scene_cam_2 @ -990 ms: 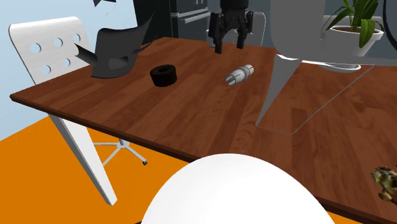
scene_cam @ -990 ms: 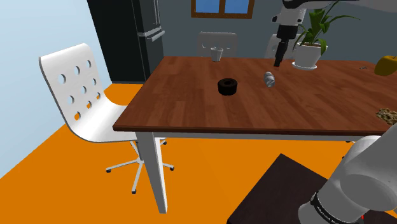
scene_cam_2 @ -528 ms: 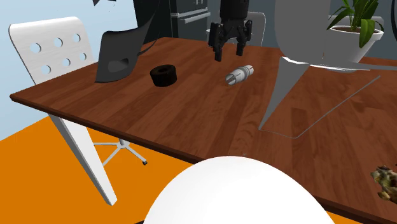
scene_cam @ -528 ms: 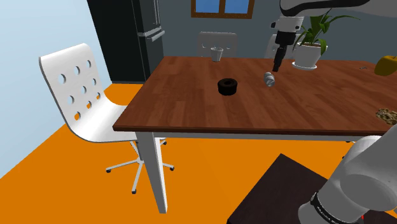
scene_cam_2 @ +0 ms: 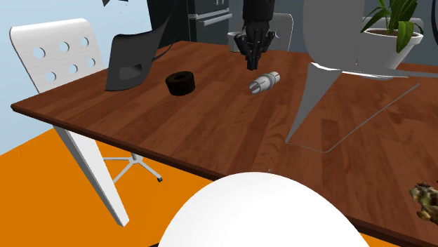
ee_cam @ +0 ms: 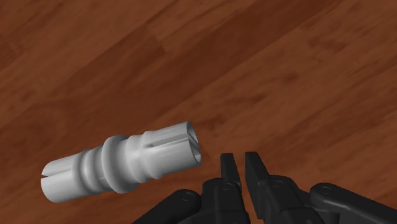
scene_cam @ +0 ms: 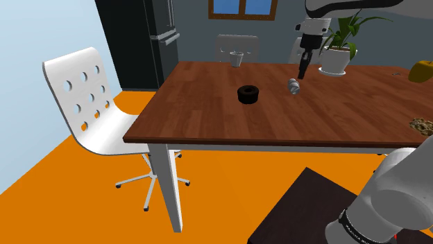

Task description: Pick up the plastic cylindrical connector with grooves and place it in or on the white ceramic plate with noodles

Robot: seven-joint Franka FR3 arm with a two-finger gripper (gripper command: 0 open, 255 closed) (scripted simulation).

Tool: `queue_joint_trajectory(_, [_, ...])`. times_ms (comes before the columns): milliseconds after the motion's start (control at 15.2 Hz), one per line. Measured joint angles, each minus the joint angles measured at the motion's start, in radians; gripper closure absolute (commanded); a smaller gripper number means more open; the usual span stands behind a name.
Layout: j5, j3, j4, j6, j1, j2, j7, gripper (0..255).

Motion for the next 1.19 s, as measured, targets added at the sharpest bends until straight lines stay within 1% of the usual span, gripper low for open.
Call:
queue_joint_trajectory(330, [0.000, 0.000, 0.000, 0.000, 0.000, 0.000, 0.000, 255])
queue_joint_trajectory(396, [0.000, 0.000, 0.000, 0.000, 0.000, 0.000, 0.000, 0])
queue_joint_trajectory(462, [0.000, 0.000, 0.000, 0.000, 0.000, 0.000, 0.000, 0])
queue_joint_trajectory(528, [0.015, -0.005, 0.017, 0.002, -0.006, 0.023, 0.034, 0])
queue_joint_trajectory(660, [0.062, -0.016, 0.055, 0.017, -0.026, 0.087, 0.173, 0])
queue_joint_trajectory(726, [0.093, -0.030, 0.087, 0.026, -0.040, 0.133, 0.249, 0])
queue_joint_trajectory(1056, [0.234, -0.093, 0.171, 0.078, -0.108, 0.291, 0.655, 0])
queue_joint_trajectory(1122, [0.252, -0.103, 0.182, 0.083, -0.117, 0.309, 0.713, 0])
queue_joint_trajectory(1188, [0.260, -0.107, 0.176, 0.093, -0.121, 0.313, 0.744, 0])
